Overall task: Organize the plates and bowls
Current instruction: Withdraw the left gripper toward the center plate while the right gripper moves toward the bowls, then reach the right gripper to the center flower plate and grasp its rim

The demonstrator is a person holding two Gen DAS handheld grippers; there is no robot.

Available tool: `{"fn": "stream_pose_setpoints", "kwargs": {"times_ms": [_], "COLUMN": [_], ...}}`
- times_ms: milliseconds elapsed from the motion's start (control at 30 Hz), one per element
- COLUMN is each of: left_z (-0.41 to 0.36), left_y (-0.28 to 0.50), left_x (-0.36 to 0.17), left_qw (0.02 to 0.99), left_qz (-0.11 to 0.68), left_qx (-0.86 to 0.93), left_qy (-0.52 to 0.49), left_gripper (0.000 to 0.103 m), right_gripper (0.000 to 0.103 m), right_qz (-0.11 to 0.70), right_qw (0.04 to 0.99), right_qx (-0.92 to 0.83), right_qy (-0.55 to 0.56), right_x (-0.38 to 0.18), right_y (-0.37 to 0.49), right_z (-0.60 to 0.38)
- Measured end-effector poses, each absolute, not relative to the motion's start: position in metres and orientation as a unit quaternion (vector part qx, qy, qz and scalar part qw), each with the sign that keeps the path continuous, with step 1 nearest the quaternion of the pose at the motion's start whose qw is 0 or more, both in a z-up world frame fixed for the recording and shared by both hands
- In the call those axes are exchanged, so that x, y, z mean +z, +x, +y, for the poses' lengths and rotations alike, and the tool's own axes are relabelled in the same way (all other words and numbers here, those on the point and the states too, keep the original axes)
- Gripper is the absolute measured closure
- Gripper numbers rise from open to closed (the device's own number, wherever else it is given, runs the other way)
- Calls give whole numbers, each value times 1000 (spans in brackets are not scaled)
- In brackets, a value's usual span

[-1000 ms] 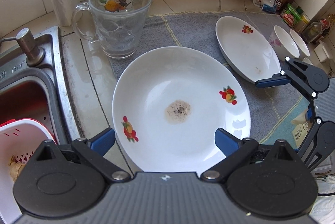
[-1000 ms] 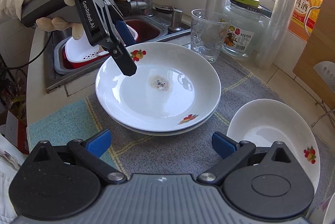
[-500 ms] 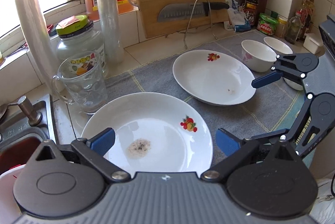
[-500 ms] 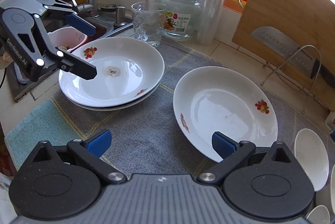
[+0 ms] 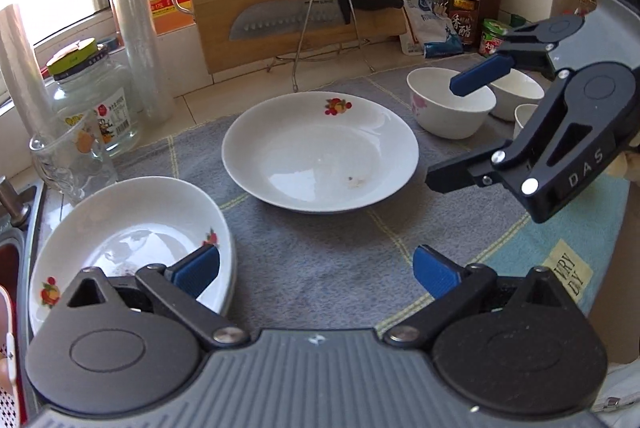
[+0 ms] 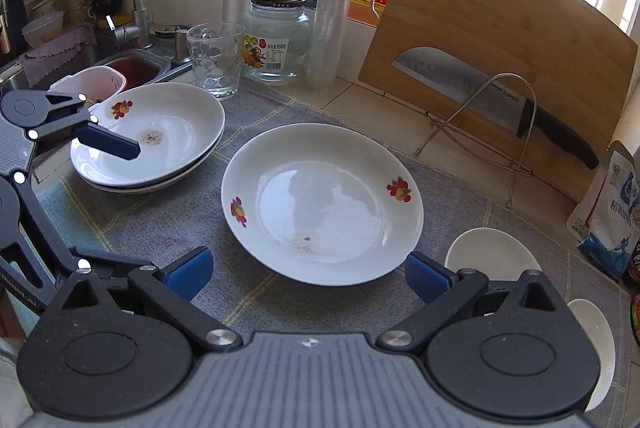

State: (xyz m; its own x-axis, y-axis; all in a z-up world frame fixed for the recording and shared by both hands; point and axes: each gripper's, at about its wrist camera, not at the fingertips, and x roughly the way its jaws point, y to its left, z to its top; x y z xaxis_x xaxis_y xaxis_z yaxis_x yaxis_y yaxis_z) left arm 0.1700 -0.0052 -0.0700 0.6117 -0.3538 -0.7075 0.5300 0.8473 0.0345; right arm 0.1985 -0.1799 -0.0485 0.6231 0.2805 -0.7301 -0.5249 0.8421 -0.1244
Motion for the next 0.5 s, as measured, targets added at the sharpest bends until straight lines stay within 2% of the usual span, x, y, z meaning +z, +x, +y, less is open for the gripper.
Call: {"fn": "stream_pose_setpoints", "kwargs": {"times_ms": [233,500], "left_z": [-51,-69], "left_y": [183,208], "left_x": [-101,-119], "left_qw": [894,893], "left_qz": [387,411], "left_qx": [-200,-160], "left_qy": [104,88], "left_gripper": [1,0], "right_gripper": [0,0], "right_qz": [367,364], "right_qw": [878,866], "right_qx": [251,283], "right_qy": [-178,-197], "right_x": [-40,-37], "right_y": [221,247], "right_z": [-213,-229]}}
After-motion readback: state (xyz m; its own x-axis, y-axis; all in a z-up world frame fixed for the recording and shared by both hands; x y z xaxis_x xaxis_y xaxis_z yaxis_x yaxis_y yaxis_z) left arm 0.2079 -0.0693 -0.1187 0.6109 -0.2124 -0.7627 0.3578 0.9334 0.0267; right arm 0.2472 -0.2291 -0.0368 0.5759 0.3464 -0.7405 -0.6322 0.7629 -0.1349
